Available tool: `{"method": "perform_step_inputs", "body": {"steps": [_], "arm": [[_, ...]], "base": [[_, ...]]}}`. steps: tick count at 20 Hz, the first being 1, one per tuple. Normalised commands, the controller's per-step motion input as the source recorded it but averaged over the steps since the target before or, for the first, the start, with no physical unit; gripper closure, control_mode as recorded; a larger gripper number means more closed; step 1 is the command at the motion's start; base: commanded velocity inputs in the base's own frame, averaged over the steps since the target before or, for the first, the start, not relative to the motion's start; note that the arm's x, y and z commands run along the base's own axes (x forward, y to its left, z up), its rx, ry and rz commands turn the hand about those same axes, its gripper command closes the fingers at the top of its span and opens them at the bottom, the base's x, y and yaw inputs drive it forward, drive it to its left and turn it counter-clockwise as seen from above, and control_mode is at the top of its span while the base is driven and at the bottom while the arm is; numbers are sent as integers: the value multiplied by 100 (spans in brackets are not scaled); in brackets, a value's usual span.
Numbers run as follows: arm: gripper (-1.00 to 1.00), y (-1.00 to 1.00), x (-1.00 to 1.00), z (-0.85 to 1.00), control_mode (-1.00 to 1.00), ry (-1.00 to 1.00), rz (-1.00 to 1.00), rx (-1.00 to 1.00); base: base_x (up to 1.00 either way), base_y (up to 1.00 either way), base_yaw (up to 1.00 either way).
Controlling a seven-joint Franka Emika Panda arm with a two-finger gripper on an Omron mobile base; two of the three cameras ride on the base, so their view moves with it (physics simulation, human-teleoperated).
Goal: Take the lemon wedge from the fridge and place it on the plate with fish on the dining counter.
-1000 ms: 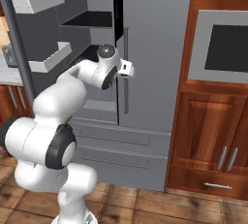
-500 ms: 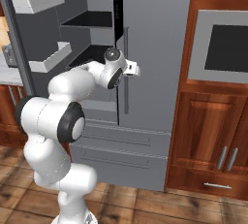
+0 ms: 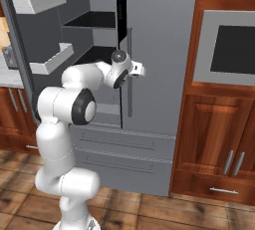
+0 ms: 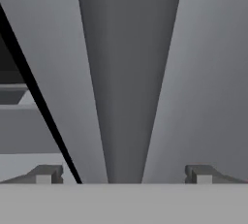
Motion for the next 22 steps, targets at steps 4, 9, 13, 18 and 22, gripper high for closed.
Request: {"method": "perform_step_inputs", "body": {"steps": [4,9,13,18,22], "arm": [[-100,-9,61,-15,-100,0,0,0],[100,-1,52,-20,-100,0,0,0],[100,0,5,0,-100,0,0,0],[100,0,0,0,-100,0,0,0],[100,-30,-73,3,-100,0,-5,2]], "base": [[0,0,0],[0,0,0],[0,0,0],[0,0,0],[0,0,0]]}}
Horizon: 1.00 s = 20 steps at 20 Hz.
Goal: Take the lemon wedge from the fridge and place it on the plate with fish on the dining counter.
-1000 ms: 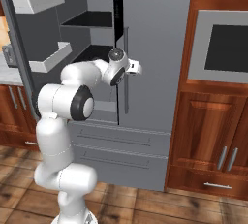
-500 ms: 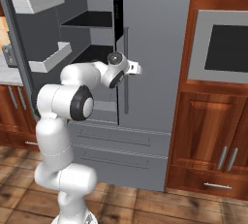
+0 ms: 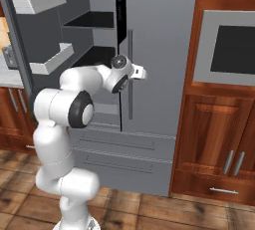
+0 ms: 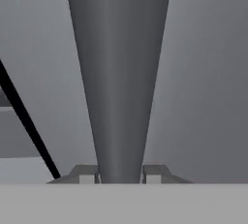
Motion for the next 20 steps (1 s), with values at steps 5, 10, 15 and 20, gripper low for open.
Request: {"method": "perform_step_inputs", "body": {"steps": [5,10,15,20], "arm": [[100,-72,-100,18,-100,-1,-13,7],[-100,-73,-100,54,-100,0,-27,13],[-100,-37,-100,96,-100,-10,-33,14],[-100,-5,-100,100,-100,-9,-33,11]], "base": [[0,0,0],[0,0,0],[0,0,0],[0,0,0]]}}
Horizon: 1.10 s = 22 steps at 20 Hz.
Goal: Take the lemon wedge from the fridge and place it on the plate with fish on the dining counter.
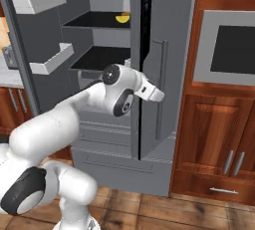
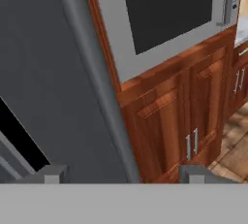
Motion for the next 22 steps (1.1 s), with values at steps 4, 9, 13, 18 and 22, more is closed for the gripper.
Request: {"method": "perform_step_inputs", "body": {"steps": [4,9,13,18,22], "arm": [[-100,8,-100,84,-100,0,-29,14],[-100,61,-100,44,-100,1,-24,4],[-100,100,-100,17,-100,0,-8,0],[-100,100,-48,34,-100,-11,-13,-1],[-100,74,53,21,-100,-21,-28,-4]], "base": [[0,0,0],[0,0,0],[0,0,0],[0,0,0],[0,0,0]]}}
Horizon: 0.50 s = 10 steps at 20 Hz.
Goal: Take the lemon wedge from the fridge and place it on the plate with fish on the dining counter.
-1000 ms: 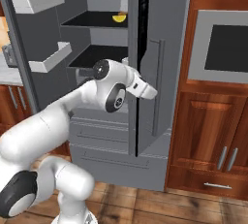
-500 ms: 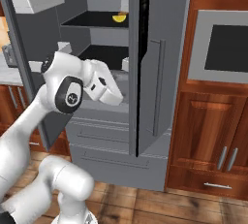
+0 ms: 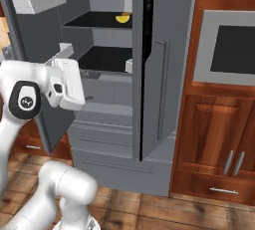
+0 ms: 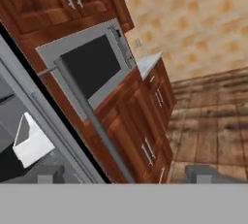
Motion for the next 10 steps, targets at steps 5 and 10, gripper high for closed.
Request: {"method": "perform_step_inputs", "body": {"steps": [5,10], "arm": [[-100,54,92,16,-100,-5,-39,-3],[-100,-45,59,12,-100,13,-7,13]], "base": [[0,0,0],[0,0,0]]}}
